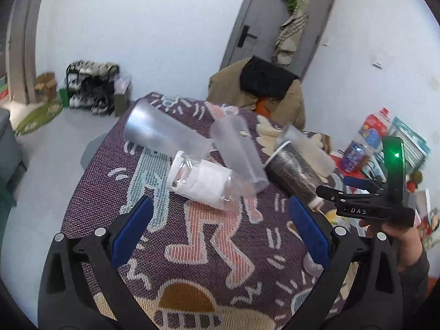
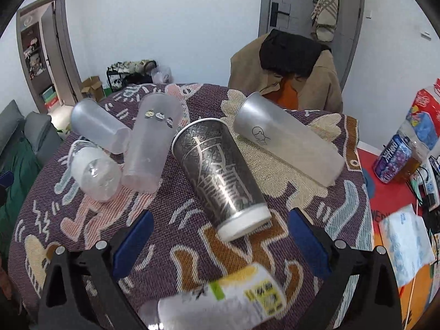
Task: Flip cup upright
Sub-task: 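Reach the right gripper to the dark grey paper cup and grasp it, then lift the grey cup with the right gripper and rotate it, then pass the grey cup into the left gripper, opening the right gripper, then turn the grey cup mouth-up with the left gripper and lower it, then hold the upright grey cup on the cloth with the left gripper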
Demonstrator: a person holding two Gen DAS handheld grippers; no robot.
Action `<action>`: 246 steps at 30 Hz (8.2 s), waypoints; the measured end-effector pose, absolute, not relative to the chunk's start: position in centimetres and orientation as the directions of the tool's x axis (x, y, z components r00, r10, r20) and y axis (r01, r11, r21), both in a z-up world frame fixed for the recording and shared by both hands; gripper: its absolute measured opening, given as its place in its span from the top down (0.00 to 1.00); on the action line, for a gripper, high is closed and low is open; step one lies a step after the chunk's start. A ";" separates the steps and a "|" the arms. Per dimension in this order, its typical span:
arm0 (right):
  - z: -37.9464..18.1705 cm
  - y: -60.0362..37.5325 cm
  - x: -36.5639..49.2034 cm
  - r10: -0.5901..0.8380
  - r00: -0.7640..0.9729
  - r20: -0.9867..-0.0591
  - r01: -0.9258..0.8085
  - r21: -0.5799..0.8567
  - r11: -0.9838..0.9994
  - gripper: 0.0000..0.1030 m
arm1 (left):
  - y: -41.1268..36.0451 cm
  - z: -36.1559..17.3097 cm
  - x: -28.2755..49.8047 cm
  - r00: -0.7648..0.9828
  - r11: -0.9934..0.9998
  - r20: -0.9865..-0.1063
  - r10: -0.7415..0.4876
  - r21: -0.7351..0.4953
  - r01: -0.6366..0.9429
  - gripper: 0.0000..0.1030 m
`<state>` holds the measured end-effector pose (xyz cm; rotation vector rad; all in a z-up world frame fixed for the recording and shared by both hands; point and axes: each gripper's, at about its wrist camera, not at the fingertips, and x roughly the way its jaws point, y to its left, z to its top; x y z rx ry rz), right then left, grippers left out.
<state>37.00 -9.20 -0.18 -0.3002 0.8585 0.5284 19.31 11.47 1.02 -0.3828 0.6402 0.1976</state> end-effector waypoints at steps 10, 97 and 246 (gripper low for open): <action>-2.4 -5.1 41.8 0.220 0.495 -0.841 -0.562 -0.117 0.819 0.07 | 13.0 -2.4 23.5 0.720 0.853 -0.692 0.044 -0.349 -0.388 0.05; -5.8 -19.6 15.1 0.745 0.408 -0.528 -0.339 0.670 0.660 0.07 | 6.1 -3.2 12.5 0.648 0.894 -0.711 -0.273 -0.436 -0.102 0.05; -1.3 -20.3 0.3 0.501 0.748 -0.435 -0.443 0.233 0.865 0.07 | 4.0 1.6 -4.4 0.910 0.996 -0.413 0.035 -0.063 -0.067 0.05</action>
